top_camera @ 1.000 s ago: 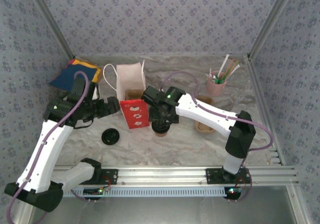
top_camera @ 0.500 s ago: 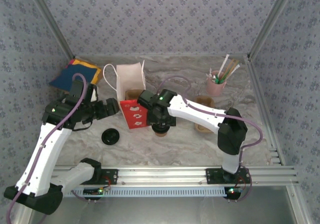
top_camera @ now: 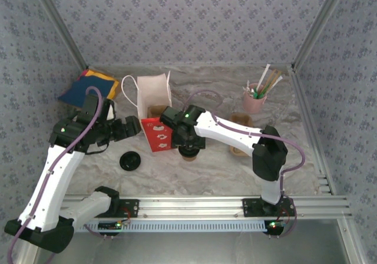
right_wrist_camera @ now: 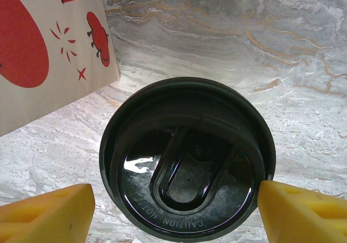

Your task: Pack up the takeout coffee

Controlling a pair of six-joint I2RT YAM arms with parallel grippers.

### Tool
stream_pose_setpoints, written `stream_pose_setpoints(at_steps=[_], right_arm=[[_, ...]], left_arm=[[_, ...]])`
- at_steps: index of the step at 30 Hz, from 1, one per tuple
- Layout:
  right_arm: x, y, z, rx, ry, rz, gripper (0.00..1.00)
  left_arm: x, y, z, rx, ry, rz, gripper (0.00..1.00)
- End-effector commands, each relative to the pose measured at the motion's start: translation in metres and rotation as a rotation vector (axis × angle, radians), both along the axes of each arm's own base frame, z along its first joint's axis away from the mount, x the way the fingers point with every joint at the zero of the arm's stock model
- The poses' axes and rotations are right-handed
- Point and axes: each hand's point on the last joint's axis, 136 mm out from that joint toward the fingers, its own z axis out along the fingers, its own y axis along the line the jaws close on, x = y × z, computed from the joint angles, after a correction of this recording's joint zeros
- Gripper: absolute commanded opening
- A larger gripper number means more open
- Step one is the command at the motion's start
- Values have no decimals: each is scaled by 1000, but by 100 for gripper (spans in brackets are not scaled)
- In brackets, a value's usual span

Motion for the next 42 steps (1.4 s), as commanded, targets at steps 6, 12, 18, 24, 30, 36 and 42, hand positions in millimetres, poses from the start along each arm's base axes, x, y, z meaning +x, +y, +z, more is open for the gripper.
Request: stream_pose_setpoints(at_steps=[6,12,18,24,30,36,42], right_arm=[[-4,-3,-5,-42,22,-6,78],[-4,-5,-3,-67,13,4,78],[-4,-5,8,-70,-4,12,79],[-9,-10,12,-77,4,12,80],[-10,-11,2,-82,19,6,80],[-10,-12,-6,-88,35,3,79],[-8,-12,-10,-92,38,3,78]], left_arm=[[-3,0,2,-2,2,-17,100],[-3,0,2,-2,0,-17,100],[-2,0,2,-3,-2,-17,100],[-2,-1,0,-5,4,-20,100],[-1,-2,0,-10,6,-24,100],[-2,-2,-1,-11,9,-27,100],[-3,-1,-1,-9,10,-24,100]])
